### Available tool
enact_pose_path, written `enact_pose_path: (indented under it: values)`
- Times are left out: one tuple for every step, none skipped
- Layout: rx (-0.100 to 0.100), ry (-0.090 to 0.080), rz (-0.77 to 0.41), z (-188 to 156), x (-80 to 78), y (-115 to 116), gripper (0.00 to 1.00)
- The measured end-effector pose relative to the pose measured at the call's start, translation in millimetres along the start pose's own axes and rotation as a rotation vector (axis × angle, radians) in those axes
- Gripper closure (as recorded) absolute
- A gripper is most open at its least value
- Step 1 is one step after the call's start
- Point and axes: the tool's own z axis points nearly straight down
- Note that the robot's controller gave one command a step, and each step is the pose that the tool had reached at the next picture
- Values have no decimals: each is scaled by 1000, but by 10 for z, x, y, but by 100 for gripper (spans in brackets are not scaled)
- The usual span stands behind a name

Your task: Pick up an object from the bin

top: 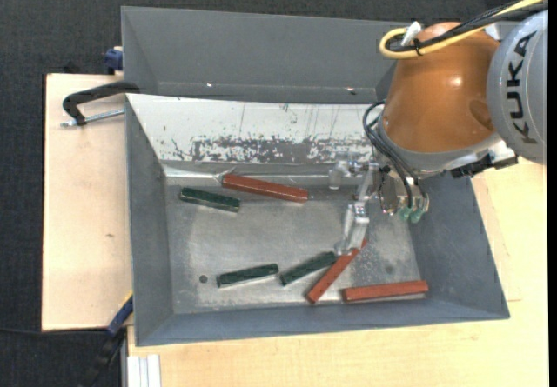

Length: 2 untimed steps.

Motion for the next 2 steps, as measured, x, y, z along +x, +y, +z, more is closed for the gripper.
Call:
enact_pose_path:
  values:
    - [0, -3, -87, 369, 13, 2, 0]
    - [0, -3, -171, 945, -175, -16, 0]
